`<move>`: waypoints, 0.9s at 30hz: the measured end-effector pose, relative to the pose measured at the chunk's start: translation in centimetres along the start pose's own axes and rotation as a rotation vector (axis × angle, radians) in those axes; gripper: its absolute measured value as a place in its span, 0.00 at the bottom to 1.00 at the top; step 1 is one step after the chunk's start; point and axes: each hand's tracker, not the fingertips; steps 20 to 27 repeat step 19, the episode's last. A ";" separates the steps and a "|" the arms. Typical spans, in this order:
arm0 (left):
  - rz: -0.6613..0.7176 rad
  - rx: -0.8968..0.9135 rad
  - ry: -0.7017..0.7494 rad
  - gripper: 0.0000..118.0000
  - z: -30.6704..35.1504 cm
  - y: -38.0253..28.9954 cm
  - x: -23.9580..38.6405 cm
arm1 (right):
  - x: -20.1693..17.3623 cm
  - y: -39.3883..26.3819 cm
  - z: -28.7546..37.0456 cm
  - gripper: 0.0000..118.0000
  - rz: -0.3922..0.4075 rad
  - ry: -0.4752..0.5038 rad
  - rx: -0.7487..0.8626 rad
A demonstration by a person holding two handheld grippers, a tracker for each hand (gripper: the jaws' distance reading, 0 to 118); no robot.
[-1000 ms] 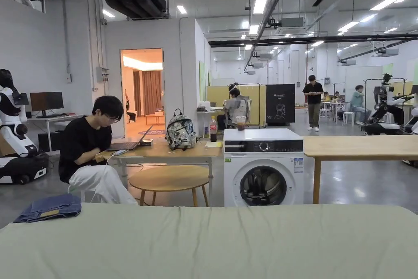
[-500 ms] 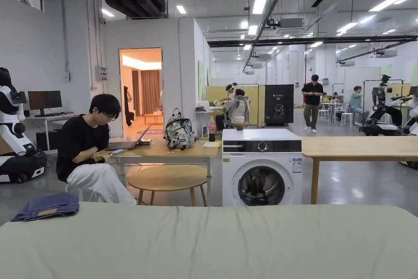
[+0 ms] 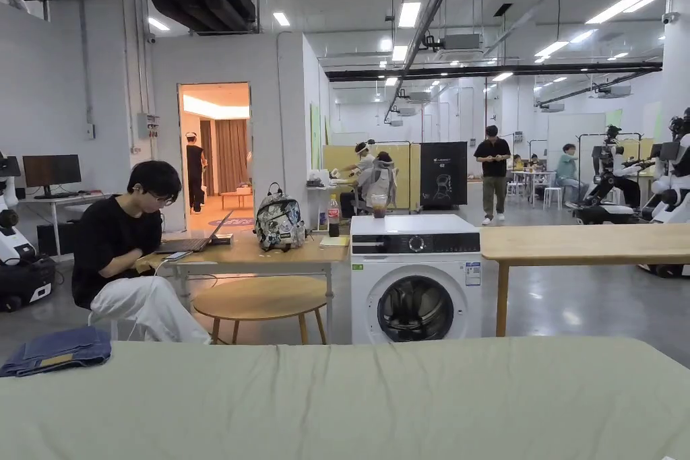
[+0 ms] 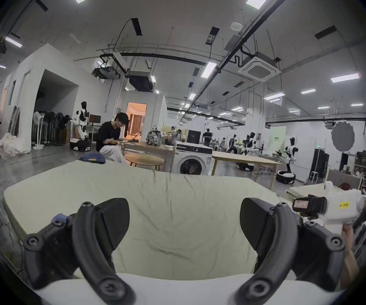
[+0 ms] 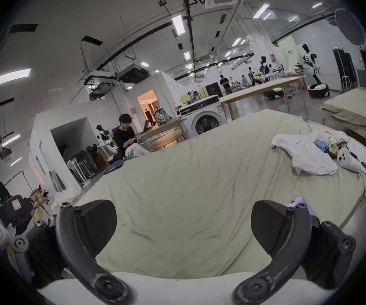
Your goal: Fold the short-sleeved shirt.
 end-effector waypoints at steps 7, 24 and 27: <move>-0.026 -0.005 -0.011 0.87 -0.1 0.2 0.8 | -0.1 -0.4 -0.1 1.00 -0.035 0.042 -0.027; -0.027 -0.015 -0.036 0.87 -0.3 -0.3 1.6 | 0.3 -0.8 0.0 1.00 -0.086 0.087 -0.031; -0.027 -0.015 -0.036 0.87 -0.3 -0.3 1.6 | 0.3 -0.8 0.0 1.00 -0.086 0.087 -0.031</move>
